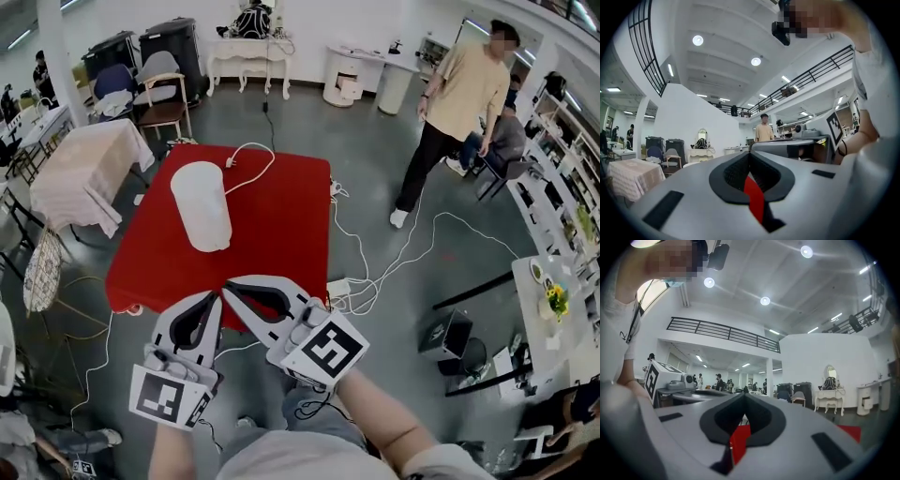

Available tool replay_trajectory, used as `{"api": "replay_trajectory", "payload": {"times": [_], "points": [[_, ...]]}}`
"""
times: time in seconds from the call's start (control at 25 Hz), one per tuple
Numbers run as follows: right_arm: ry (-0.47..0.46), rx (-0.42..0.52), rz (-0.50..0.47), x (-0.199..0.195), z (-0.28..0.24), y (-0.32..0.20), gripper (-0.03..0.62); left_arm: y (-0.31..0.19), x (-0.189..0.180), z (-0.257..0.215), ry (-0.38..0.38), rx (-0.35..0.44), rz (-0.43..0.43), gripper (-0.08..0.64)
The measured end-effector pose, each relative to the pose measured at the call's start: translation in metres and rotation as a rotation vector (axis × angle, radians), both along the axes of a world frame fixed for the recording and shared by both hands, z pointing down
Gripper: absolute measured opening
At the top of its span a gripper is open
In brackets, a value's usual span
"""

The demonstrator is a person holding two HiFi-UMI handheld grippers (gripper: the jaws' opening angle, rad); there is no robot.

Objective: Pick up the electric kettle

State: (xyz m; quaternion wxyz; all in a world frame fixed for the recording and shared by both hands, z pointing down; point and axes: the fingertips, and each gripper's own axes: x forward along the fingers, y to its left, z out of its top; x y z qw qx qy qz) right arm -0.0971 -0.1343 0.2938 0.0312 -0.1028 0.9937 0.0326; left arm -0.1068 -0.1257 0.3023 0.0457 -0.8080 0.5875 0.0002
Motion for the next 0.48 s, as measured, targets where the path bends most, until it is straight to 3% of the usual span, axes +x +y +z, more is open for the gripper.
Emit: {"api": "replay_trajectory", "payload": {"times": [0.48], "points": [[0.008, 0.022, -0.164, 0.032, 0.001, -0.072, 0.006, -0.069, 0.022, 0.007, 0.009, 0.005, -0.166, 0.009]]}}
